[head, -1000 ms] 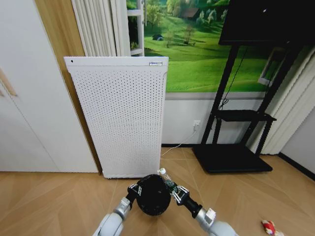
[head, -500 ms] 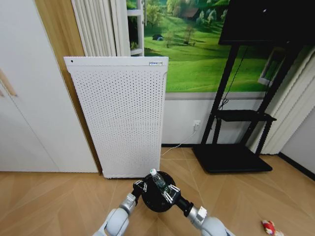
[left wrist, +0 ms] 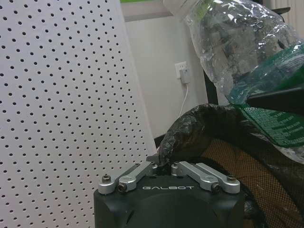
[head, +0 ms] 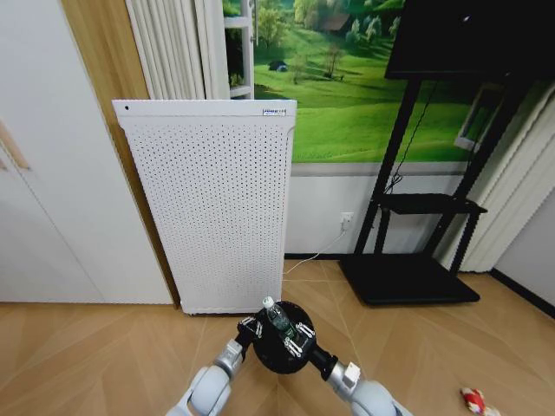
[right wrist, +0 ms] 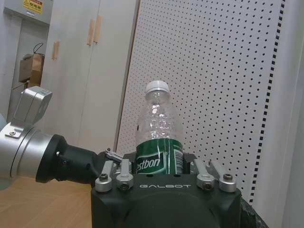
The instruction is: Pick up the trash bin and place the garbage on the floor into it.
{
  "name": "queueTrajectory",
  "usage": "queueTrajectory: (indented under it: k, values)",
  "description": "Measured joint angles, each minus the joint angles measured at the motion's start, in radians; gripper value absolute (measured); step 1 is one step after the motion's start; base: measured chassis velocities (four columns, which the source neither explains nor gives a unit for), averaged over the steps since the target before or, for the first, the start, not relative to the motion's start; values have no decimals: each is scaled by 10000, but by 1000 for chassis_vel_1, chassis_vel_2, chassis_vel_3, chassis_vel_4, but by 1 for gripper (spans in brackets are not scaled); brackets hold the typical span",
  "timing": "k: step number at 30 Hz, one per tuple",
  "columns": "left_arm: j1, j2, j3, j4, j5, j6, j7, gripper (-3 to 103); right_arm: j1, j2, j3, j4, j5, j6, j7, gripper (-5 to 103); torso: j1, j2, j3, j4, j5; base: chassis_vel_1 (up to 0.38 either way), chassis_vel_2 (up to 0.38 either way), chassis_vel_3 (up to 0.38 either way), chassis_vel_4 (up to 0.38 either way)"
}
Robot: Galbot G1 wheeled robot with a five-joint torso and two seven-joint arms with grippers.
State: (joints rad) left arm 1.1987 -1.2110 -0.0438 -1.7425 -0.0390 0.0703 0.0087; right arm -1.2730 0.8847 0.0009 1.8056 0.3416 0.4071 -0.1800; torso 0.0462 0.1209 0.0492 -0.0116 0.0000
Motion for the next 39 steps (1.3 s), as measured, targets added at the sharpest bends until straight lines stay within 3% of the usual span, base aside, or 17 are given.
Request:
queueTrajectory:
  k: [14, 24, 31, 39]
  values:
    - [21, -40, -2, -1, 13, -1, 11, 7, -187, -20, 172, 72, -58, -58, 18, 99, -1, 0, 0, 0, 0, 0, 0, 0, 0]
    - [53, -25, -74, -66, 12, -5, 13, 7, -406, -24, 519, 172, 80, -224, 34, 100, 0, 0, 0, 0, 0, 0, 0, 0, 0]
    - [586, 291, -656, -629, -59, -44, 14, 7, -1216, 18, 2571, -72, 220, -305, 325, 100, -1, 0, 0, 0, 1, 0, 0, 0, 0]
    - [1288, 308, -1501, -1047, 85, -193, 25, 7, -1626, 658, 4830, -691, -151, -931, 1426, 100, 0, 1, 0, 0, 0, 0, 0, 0, 0]
